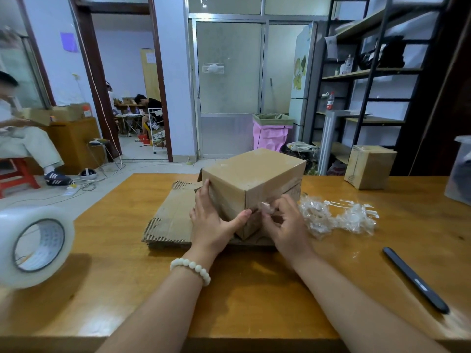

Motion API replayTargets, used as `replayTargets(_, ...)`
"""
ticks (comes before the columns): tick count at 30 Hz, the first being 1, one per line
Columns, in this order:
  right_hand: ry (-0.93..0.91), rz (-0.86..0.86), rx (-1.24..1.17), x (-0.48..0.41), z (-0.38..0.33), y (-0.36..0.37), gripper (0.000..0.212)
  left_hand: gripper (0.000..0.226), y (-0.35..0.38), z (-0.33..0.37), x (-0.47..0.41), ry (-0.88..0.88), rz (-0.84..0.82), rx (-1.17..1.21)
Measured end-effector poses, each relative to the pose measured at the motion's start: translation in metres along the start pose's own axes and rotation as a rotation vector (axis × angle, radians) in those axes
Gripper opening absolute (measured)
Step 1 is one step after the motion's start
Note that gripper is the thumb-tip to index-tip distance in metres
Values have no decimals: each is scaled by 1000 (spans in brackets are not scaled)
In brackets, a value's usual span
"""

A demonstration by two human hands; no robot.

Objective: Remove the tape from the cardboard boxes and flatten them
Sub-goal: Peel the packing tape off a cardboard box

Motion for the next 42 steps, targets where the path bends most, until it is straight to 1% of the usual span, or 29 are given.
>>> replayTargets(2, 12, 21, 42, 0, 3, -3, 20, 122, 0, 1, 0, -4, 4, 4)
replayTargets(5, 4, 30, 84, 0, 1, -4, 32, 122, -2, 1, 0, -10, 10, 9)
replayTargets(8, -93, 49, 198, 0, -8, -1, 36, 122, -1, 2, 1, -2, 3, 4)
replayTargets(9, -119, 36, 217, 0, -9, 1, 32, 122, -1, 2, 1, -6, 5, 5)
replayTargets(11, -149, -36, 203, 2, -8, 7, 17, 121, -2, 0, 0, -14, 16, 14)
replayTargets(12, -146, -78, 176, 4, -8, 8, 16, 120, -2, -1, -1, -16, 23, 21)
replayTargets(13, -133, -103, 127, 6, -7, 7, 20, 119, -3, -2, -1, -20, 26, 29)
replayTargets(14, -107, -104, 60, 6, -7, 4, 18, 118, -3, -2, -1, -26, 27, 38)
replayTargets(15, -73, -83, -15, 5, -7, 0, 11, 118, -3, -2, -1, -31, 28, 45)
replayTargets(16, -29, -50, -77, 4, -5, -4, 11, 118, -3, -2, -1, -34, 29, 48)
replayTargets(17, 29, -25, -122, 2, -2, -7, 16, 118, -3, -1, -1, -34, 31, 49)
replayTargets(20, 233, -61, -123, 1, 16, -4, 15, 118, -5, -2, -1, -34, 42, 51)
replayTargets(21, 272, -83, -90, 2, 21, -3, 20, 118, -5, -3, -1, -36, 39, 51)
replayTargets(23, 271, -109, -27, 1, 23, -4, 29, 118, -3, -4, 0, -33, 26, 52)
replayTargets(24, 248, -110, -13, 1, 19, -5, 28, 118, -3, -3, 0, -31, 21, 50)
replayTargets(27, 205, -114, 22, 0, 10, -5, 16, 118, -3, -2, 0, -28, 19, 48)
replayTargets(30, 198, -110, 66, 0, 7, -6, 12, 119, -3, -2, -1, -25, 22, 40)
replayTargets(35, 187, -86, 133, 0, 8, -7, 13, 118, -3, -1, -1, -18, 27, 22)
replayTargets(42, 213, -65, 143, 1, 17, -5, 16, 118, -2, -2, -1, -17, 17, 8)
Point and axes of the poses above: each hand's wrist, its own x-axis away from the middle knuckle, its own y-axis out of the palm, z = x × y, the point moved 8 cm from there along -x, towards the middle knuckle
